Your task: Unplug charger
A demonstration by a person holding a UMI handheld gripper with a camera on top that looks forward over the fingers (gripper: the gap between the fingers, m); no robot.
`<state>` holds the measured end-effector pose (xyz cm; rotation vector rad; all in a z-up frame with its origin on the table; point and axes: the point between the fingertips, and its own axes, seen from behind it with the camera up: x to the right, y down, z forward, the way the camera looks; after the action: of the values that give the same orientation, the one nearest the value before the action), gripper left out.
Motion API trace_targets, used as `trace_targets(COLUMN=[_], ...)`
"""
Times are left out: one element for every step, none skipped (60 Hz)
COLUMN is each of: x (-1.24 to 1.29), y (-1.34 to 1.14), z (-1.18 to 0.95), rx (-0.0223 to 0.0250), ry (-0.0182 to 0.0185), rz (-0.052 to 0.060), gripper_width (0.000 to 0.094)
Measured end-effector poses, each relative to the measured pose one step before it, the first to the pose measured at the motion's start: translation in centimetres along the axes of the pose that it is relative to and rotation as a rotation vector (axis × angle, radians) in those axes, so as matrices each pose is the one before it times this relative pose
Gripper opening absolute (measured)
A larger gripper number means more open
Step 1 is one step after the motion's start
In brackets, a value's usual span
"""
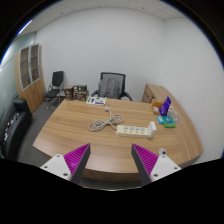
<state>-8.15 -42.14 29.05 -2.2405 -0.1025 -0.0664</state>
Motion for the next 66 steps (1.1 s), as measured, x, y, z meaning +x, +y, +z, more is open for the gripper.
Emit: trace_targets(x=[0.308, 0.359, 0.517, 0.386, 0.433, 0.443, 0.486, 0.561, 0.589, 0.626, 0.623, 0.617, 0.685, 0.694, 0.675, 0.682, 0.599, 0.616, 0.690, 0.734, 0.725, 0.786, 0.735, 0.751, 0.756, 0.735, 0.649, 0.620, 0.581, 0.514, 0.405, 0.408, 0.372, 0.280, 0.309, 0.273, 0.213, 0.376, 0.111, 0.102, 0.149, 0.152, 0.199, 0.135, 0.104, 0.146, 0.074, -0.081, -0.014, -0.053, -0.020, -0.033, -0.034, -0.016, -0.030, -0.015, 0.034, 0.040, -0.017, 0.161, 0.289, 0.399, 0.385, 0.071, -0.301, -0.090], y=[0.427, 0.488, 0.502, 0.525, 0.531, 0.550, 0.573, 0.617, 0.582, 0.513, 0.441, 0.442, 0.521, 0.605, 0.599, 0.520, 0.381, 0.253, 0.255, 0.290, 0.253, 0.178, 0.065, -0.053, -0.168, -0.162, -0.181, -0.228, -0.279, -0.357, -0.459, -0.505, -0.522, -0.451, -0.429, -0.423, -0.460, -0.554, -0.574, -0.540, -0.453, -0.336, -0.252, -0.236, -0.273, -0.242, -0.214, -0.257, -0.190, -0.187, -0.189, -0.191, -0.137, -0.100, -0.092, -0.158, -0.185, -0.143, 0.049, -0.010, 0.047, 0.004, -0.072, -0.081, -0.079, 0.093], z=[0.351, 0.386, 0.407, 0.469, 0.482, 0.516, 0.561, 0.580, 0.645, 0.658, 0.657, 0.708, 0.739, 0.726, 0.727, 0.738, 0.761, 0.805, 0.844, 0.842, 0.824, 0.877, 0.841, 0.838, 0.857, 0.844, 0.858, 0.880, 0.871, 0.874, 0.833, 0.903, 0.903, 0.901, 0.936, 0.930, 0.913, 0.944, 0.863, 0.914, 0.938, 0.912, 0.941, 0.911, 0.884, 0.889, 0.802, 0.641, 0.896, 0.646, 0.581, 0.502, 0.469, 0.415, 0.336, 0.285, 0.246, 0.206, 0.210, 0.183, 0.103, 0.056, 0.022, 0.004, -0.033, -0.052], rx=[-0.00886, -0.00966, -0.01006, -0.01025, -0.00997, -0.00981, -0.00997, -0.01141, -0.01099, -0.00822, -0.00566, -0.00477, -0.00703, -0.01042, -0.01221, -0.01072, -0.00611, -0.00251, -0.00124, -0.00292, -0.00429, -0.00307, 0.00009, 0.00334, 0.00637, 0.00782, 0.00686, 0.00621, 0.00733, 0.01001, 0.01281, 0.01439, 0.01379, 0.01249, 0.01017, 0.00834, 0.00864, 0.01112, 0.01459, 0.01530, 0.01262, 0.00786, 0.00457, 0.00393, 0.00381, 0.00409, 0.00347, 0.00152, 0.00567, 0.00421, 0.00505, 0.00459, 0.00290, 0.00147, 0.00091, 0.00251, 0.00489, 0.00461, 0.00249, -0.00321, -0.00380, -0.00174, 0.00163, 0.00486, 0.00394, -0.00328], ry=[0.00103, 0.00176, 0.00095, 0.00326, 0.00446, 0.00501, 0.00543, 0.00625, 0.00714, 0.00748, 0.00758, 0.00720, 0.00797, 0.00857, 0.00871, 0.00781, 0.00580, 0.00497, 0.00491, 0.00586, 0.00615, 0.00627, 0.00677, 0.00667, 0.00646, 0.00648, 0.00563, 0.00457, 0.00282, 0.00133, 0.00013, -0.00060, -0.00238, -0.00365, -0.00398, -0.00460, -0.00513, -0.01013, -0.00694, -0.00673, -0.00552, -0.00331, -0.00215, -0.00226, -0.00263, -0.00248, -0.00225, -0.00262, -0.00317, -0.00515, -0.00457, -0.00468, -0.00447, -0.00384, -0.00430, -0.00386, -0.00246, -0.00101, -0.00371, 0.00027, 0.00936, 0.01360, 0.01319, 0.00747, -0.01281, -0.00991], rz=[0.0022, 0.0028, 0.0032, 0.0035, 0.0037, 0.0034, 0.0025, 0.0012, -0.0002, -0.0002, 0.0006, 0.0006, -0.0009, -0.0015, -0.0013, -0.0002, 0.0017, 0.0029, 0.0032, 0.0026, 0.0026, 0.0032, 0.0043, 0.0043, 0.0045, 0.0034, 0.0028, 0.0019, 0.0017, 0.0027, 0.0037, 0.0038, 0.0038, 0.0031, 0.0021, 0.0022, 0.0029, 0.0032, 0.0030, 0.0028, 0.0019, 0.0018, 0.0015, 0.0010, 0.0007, 0.0000, 0.0002, 0.0022, 0.0013, 0.0016, 0.0016, 0.0013, 0.0006, 0.0008, 0.0012, 0.0023, 0.0040, 0.0051, 0.0048, 0.0025, 0.0016, -0.0012, -0.0026, -0.0048, 0.0061, 0.0073], gripper_width=[0.0857, 0.0855, 0.0854, 0.0855, 0.0855, 0.0855, 0.0855, 0.0857, 0.0859, 0.0856, 0.0856, 0.0856, 0.0856, 0.0855, 0.0856, 0.0856, 0.0855, 0.0857, 0.0858, 0.0854, 0.0855, 0.0856, 0.0859, 0.0857, 0.0858, 0.0860, 0.0860, 0.0861, 0.0860, 0.0862, 0.0861, 0.0860, 0.0861, 0.0862, 0.0862, 0.0862, 0.0862, 0.0862, 0.0863, 0.0861, 0.0862, 0.0858, 0.0856, 0.0857, 0.0859, 0.0858, 0.0855, 0.0850, 0.0846, 0.0838, 0.0821, 0.0796, 0.0758, 0.0714, 0.0666, 0.0615, 0.0564, 0.0516, 0.0465, 0.0423, 0.0384, 0.0347, 0.0295, 0.0248, 0.0228, 0.0223])
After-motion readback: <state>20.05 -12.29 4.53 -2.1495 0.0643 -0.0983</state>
